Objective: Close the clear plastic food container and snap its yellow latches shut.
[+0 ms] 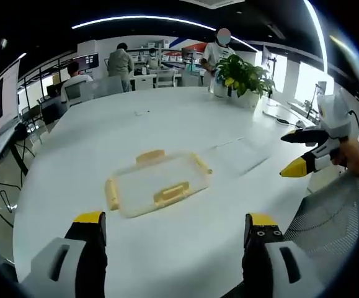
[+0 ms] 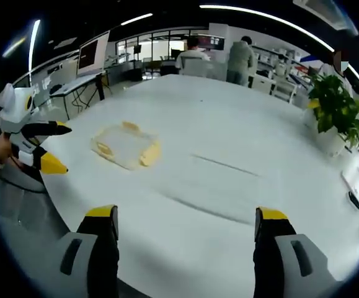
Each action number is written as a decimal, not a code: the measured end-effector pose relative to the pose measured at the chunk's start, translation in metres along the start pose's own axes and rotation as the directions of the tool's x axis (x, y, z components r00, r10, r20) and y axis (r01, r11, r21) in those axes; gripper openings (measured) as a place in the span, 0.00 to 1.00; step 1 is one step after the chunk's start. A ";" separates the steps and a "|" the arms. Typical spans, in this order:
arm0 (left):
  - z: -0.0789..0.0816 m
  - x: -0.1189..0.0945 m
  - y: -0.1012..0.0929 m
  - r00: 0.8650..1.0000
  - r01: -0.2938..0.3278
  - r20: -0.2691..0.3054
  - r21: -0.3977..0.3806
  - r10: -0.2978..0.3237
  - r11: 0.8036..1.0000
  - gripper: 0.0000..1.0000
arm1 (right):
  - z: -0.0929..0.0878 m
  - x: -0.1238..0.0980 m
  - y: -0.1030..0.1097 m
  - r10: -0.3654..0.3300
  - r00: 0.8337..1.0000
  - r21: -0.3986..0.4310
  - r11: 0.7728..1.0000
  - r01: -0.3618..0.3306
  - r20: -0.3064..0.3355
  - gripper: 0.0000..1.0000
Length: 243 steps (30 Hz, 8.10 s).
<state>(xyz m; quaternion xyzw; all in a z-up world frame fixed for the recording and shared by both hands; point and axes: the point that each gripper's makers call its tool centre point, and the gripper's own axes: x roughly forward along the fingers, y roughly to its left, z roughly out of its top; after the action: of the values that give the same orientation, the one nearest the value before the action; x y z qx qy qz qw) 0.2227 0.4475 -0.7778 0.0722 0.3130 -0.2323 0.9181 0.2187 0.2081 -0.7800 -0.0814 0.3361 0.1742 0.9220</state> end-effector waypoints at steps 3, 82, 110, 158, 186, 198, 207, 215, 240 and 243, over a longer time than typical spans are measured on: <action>0.001 0.000 -0.001 1.000 0.004 0.008 -0.004 -0.004 1.000 0.89 | -0.001 0.000 0.000 -0.001 1.000 -0.002 1.000 0.001 -0.002 0.88; 0.022 0.011 0.062 0.953 0.293 -0.176 0.345 -0.245 0.891 0.99 | 0.077 0.020 0.057 0.373 0.925 -0.400 0.861 -0.315 0.074 0.98; 0.016 0.073 0.101 0.793 0.586 -0.517 0.503 -0.323 0.635 0.56 | 0.076 0.101 0.080 0.516 0.761 -0.568 0.515 -0.642 -0.394 0.76; -0.011 0.095 0.092 0.706 0.689 -0.662 0.560 -0.252 0.461 0.34 | 0.044 0.151 0.086 0.415 0.707 -0.587 0.394 -0.707 -0.572 0.37; -0.012 0.094 0.094 0.705 0.689 -0.663 0.556 -0.251 0.466 0.33 | 0.044 0.151 0.087 0.411 0.705 -0.590 0.387 -0.709 -0.578 0.36; 0.003 0.081 0.097 0.720 0.672 -0.655 0.575 -0.230 0.467 0.33 | 0.059 0.142 0.087 0.447 0.703 -0.592 0.383 -0.709 -0.554 0.36; 0.021 0.067 0.081 0.735 0.656 -0.633 0.572 -0.245 0.492 0.33 | 0.073 0.121 0.075 0.465 0.698 -0.605 0.358 -0.711 -0.545 0.36; 0.047 0.058 0.065 0.746 0.640 -0.630 0.585 -0.217 0.498 0.33 | 0.089 0.100 0.060 0.488 0.705 -0.622 0.355 -0.698 -0.514 0.36; 0.097 0.098 -0.076 0.742 0.651 -0.629 0.591 -0.233 0.477 0.33 | 0.062 0.037 -0.077 0.484 0.718 -0.627 0.369 -0.686 -0.501 0.36; 0.098 0.108 -0.092 0.738 0.655 -0.634 0.590 -0.231 0.471 0.33 | 0.053 0.034 -0.093 0.474 0.720 -0.623 0.375 -0.686 -0.507 0.36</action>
<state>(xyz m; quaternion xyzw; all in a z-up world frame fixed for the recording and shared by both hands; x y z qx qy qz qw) 0.3072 0.2976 -0.7645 0.4333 0.3976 -0.5581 0.5854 0.3094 0.1450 -0.7592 -0.3683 0.3418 0.6045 0.6181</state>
